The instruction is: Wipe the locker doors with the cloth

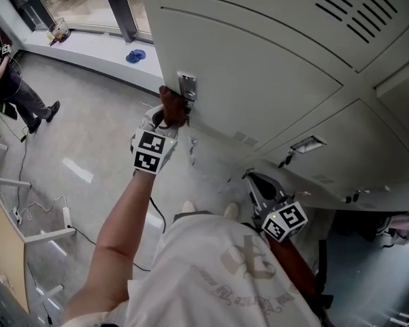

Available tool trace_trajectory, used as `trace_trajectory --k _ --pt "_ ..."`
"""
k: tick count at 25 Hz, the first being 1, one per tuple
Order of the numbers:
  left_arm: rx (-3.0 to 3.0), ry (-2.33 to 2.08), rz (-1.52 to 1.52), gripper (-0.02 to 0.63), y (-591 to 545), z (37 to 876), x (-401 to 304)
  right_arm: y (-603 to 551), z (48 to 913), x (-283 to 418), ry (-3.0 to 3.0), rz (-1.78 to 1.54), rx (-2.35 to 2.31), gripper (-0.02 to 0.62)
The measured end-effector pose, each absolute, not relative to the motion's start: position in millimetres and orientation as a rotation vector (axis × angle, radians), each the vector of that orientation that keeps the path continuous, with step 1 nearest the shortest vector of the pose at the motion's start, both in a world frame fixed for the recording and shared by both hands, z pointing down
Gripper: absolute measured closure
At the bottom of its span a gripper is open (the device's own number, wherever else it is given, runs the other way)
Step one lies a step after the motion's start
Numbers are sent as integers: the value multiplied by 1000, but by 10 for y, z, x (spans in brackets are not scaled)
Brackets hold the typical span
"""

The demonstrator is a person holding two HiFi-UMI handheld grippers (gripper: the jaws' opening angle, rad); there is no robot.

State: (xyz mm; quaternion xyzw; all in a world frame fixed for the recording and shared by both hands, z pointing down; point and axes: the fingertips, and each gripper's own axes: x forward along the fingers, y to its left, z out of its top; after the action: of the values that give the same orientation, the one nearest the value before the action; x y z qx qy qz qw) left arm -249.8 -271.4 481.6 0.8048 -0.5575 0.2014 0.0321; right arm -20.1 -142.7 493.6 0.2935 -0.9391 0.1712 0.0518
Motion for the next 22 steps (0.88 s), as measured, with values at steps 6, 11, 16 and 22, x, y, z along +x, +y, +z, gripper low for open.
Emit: trace_trajectory --k 6,11,16,22 --pt "2398 -1855 482 525 -2621 4468 -2784 -1441 4927 -217 -2862 527 900 588" --pt "2469 -1943 374 525 -2667 3956 -2728 -1456 4957 -219 -2860 513 904 588" --pt "2385 -1977 315 528 -2687 3972 -2631 -1477 4925 -183 -2871 504 908 588" --pt "2370 -1929 354 528 -2629 3993 -2442 -1464 4910 -185 -2878 504 896 588"
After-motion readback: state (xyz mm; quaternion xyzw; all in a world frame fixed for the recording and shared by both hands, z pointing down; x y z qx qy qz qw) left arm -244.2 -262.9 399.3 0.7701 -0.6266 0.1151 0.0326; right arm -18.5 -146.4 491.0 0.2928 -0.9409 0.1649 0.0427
